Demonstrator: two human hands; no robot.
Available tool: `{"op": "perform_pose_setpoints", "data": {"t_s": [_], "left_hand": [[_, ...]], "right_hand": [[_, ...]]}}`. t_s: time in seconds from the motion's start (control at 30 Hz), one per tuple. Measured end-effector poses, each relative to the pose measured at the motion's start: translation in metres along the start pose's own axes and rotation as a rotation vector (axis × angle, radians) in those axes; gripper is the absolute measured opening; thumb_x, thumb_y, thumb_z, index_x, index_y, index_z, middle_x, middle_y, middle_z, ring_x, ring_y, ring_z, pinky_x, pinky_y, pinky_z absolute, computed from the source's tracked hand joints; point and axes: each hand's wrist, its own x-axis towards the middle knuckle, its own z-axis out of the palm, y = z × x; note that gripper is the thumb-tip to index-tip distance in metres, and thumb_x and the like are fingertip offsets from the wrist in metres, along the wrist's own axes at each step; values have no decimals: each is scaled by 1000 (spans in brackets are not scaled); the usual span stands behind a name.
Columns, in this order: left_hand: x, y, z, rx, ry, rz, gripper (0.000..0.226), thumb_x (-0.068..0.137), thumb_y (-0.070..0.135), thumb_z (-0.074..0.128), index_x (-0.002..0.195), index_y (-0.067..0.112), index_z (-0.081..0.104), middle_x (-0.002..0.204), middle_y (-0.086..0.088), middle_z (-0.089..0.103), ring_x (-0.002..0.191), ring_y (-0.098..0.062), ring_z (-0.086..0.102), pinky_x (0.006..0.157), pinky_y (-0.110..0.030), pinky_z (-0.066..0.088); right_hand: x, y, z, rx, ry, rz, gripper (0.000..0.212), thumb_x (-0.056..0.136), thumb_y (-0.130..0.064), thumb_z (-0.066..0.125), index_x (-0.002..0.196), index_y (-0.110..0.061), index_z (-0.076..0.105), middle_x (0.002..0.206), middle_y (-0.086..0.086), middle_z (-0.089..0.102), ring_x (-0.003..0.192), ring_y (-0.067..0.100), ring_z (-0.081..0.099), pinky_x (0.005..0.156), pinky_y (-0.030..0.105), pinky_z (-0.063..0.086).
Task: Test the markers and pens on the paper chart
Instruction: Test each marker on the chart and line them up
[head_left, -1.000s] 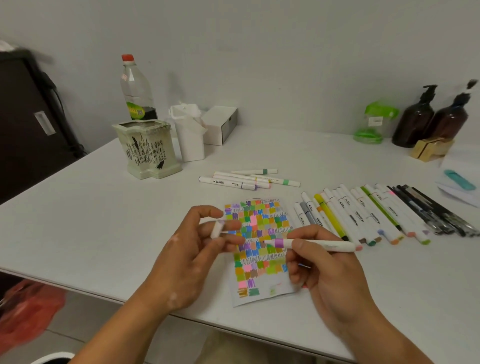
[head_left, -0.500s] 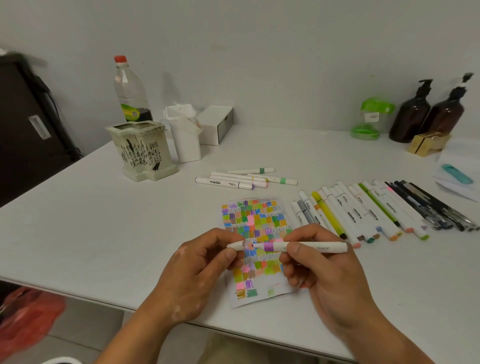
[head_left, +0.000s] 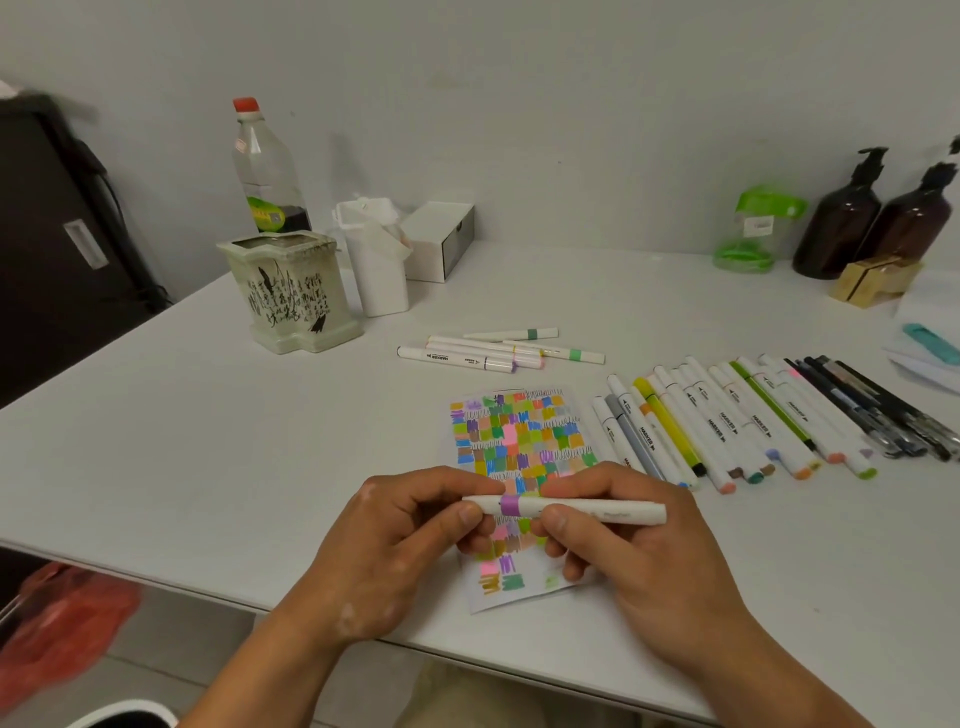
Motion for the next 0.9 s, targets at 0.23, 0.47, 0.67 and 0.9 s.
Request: {"op": "perform_pose_setpoints", "data": {"t_s": [0.23,0.47,0.67,0.9], "left_hand": [[2,0,3,27,31,-8,24,88,44,56,105,40,73,89,10,74,89,-12,71,72,-16,55],[4,-1,2,-104,135,-36,21,85,34,61,101,40,73,99,12,74,96,-8,71,71,-11,54],[4,-4,4,-103,166,-55,26,81,37,66,106,42,71,99,5,75,103,-10,70,77,-17,57],[6,-4,6,-115,252,-117,19,80,31,68,97,29,76,91,6,76,90,-4,71,60,-11,53]], "right_hand": [[5,2,-1,29,-28,13,11,80,-35,84,88,-28,79,75,7,74,65,18,70,57,27,55],[13,-18,-19,-383,-174,58,21,73,-49,83,86,-34,79,78,-10,74,69,6,67,63,24,56],[18,-19,-6,-846,-177,15,19,73,-58,67,86,-43,68,79,-24,67,73,-5,61,55,14,47],[82,-4,-94,-1160,254,196,22,85,-36,70,88,-15,78,73,2,72,68,20,68,63,35,59]]}}
